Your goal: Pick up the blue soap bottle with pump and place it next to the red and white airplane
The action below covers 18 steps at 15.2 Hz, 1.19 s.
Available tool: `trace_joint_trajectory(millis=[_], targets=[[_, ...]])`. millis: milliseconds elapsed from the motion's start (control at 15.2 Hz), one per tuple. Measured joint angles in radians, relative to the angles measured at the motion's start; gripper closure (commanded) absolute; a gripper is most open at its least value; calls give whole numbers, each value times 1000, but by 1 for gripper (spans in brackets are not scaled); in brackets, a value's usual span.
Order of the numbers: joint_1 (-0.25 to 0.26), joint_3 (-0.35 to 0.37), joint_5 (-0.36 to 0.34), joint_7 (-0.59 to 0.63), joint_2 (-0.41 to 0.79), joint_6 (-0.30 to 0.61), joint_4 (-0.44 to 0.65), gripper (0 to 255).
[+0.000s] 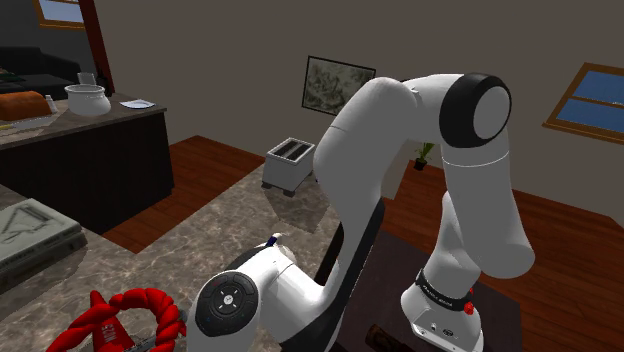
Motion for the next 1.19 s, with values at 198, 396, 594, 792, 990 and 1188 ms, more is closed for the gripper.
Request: trace_joint_trajectory(millis=[198,396,594,792,990,1188], targets=[[10,-14,-19,15,19,12,5,255],[12,-16,-22,17,20,14,6,255],[12,-16,-22,18,20,14,5,0],[13,-16,-22,19,21,14,5,0],[5,-6,-10,9,8,7,0,0],[-30,45,56,-32,-69,-26,-34,0]])
